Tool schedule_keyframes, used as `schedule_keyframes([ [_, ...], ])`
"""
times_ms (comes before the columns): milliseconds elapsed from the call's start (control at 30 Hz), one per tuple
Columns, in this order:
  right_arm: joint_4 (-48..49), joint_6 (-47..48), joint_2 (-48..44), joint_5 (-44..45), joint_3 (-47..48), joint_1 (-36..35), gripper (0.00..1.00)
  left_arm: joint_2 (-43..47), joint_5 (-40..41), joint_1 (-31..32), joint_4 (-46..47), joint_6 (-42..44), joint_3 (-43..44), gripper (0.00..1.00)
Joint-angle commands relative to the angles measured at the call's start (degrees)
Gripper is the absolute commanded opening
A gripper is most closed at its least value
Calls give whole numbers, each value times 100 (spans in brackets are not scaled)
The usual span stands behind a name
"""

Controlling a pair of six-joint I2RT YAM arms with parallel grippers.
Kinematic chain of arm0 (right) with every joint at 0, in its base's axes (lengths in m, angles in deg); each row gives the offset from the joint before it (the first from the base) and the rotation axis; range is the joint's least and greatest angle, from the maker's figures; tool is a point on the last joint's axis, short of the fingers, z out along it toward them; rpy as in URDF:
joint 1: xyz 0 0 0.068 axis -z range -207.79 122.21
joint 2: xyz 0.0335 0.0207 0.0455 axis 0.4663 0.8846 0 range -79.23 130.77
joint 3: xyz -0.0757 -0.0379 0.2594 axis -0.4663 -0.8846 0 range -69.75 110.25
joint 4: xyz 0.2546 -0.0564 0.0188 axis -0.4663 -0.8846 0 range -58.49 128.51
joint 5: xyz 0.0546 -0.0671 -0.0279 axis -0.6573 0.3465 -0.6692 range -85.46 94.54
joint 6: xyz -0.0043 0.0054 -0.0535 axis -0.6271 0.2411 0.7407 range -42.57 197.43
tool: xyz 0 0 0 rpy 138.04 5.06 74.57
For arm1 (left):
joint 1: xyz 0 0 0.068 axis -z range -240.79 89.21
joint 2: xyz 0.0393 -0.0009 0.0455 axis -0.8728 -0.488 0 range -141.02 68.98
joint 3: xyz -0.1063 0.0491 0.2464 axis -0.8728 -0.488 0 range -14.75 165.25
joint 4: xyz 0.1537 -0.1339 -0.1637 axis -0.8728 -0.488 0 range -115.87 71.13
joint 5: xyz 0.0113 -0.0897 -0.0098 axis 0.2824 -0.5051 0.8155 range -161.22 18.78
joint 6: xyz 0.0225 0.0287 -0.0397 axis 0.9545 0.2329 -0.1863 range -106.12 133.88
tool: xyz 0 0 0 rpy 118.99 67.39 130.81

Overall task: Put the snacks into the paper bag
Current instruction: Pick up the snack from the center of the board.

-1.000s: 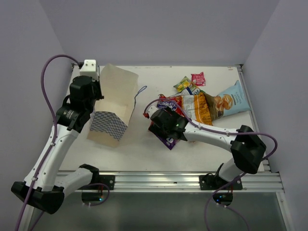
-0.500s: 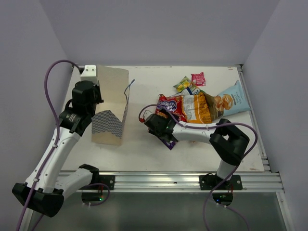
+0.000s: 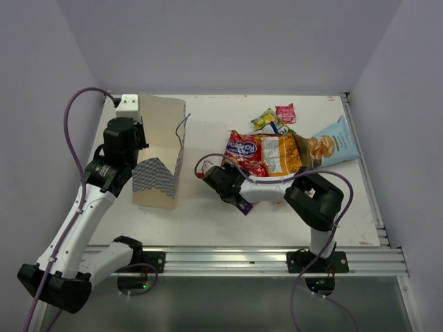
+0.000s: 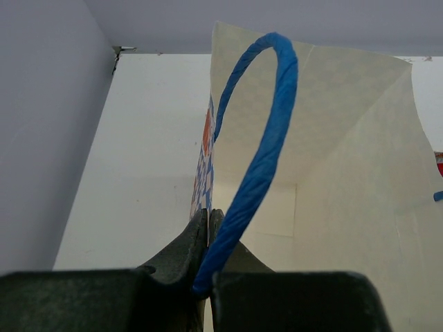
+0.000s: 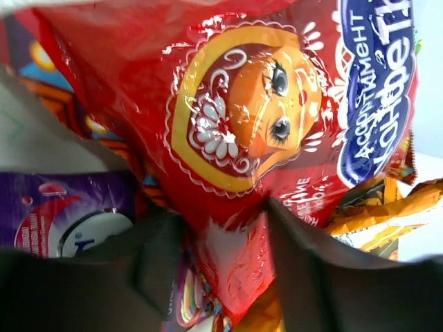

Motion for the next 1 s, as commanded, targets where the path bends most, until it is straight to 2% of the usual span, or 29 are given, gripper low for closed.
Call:
schedule_keyframes([
  [0, 176, 37, 146, 194, 73, 59, 49, 81, 102, -55, 330, 101, -31, 0],
  [33, 167, 29, 146, 203, 73, 59, 43, 81, 102, -55, 330, 109, -32, 0],
  [67, 167, 28, 128, 212, 64, 59, 32, 81, 93, -55, 330, 101, -32, 0],
  [167, 158, 2, -12, 194, 55, 59, 12, 72, 84, -55, 330, 101, -32, 0],
  [267, 62, -94, -336, 54, 90, 59, 0, 81, 76, -55, 330, 92, -23, 0],
  [700, -852, -1166, -2015, -1448, 784, 647, 0, 116, 32, -55, 348, 101, 39, 0],
  [967, -1213, -1702, -2525, -2222, 1180, 929, 0, 221, -3, -55, 330, 65, 91, 0],
])
